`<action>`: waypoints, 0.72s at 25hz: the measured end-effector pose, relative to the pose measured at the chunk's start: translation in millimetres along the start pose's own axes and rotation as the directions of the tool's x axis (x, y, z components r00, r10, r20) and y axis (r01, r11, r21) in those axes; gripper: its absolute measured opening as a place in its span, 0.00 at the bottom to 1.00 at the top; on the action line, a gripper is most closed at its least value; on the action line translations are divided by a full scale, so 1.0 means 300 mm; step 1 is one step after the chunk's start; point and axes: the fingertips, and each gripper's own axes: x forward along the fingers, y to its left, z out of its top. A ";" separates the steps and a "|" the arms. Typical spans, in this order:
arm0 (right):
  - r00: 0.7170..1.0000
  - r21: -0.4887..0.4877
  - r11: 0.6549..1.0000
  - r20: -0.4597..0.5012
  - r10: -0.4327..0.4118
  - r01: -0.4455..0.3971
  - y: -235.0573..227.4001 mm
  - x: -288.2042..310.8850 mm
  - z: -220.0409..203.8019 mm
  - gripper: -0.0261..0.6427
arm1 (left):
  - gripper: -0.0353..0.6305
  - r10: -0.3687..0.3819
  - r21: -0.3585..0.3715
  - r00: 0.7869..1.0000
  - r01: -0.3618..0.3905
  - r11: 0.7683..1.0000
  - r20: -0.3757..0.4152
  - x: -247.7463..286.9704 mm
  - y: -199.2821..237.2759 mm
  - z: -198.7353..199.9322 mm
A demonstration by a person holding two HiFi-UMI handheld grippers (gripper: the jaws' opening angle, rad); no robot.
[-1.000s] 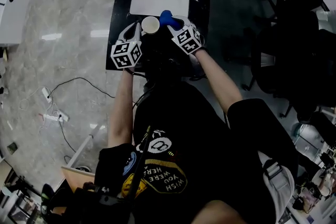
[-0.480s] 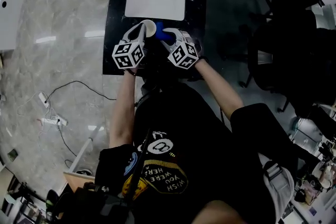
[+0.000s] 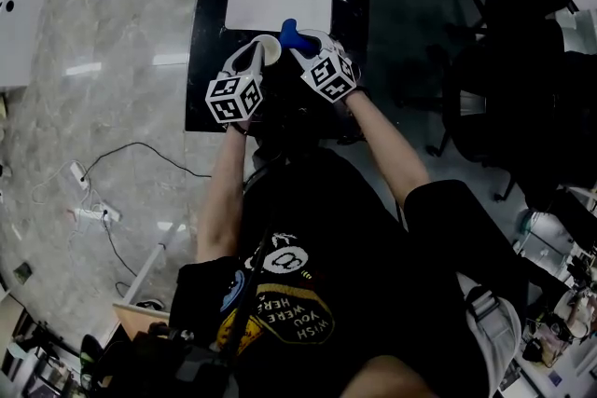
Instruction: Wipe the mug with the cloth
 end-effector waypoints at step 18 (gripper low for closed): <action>1.000 0.018 1.000 0.014 0.021 -0.021 0.038 -0.037 -0.008 0.18 | 0.06 0.037 -0.034 0.999 -0.036 0.999 0.029 -0.007 0.010 -0.003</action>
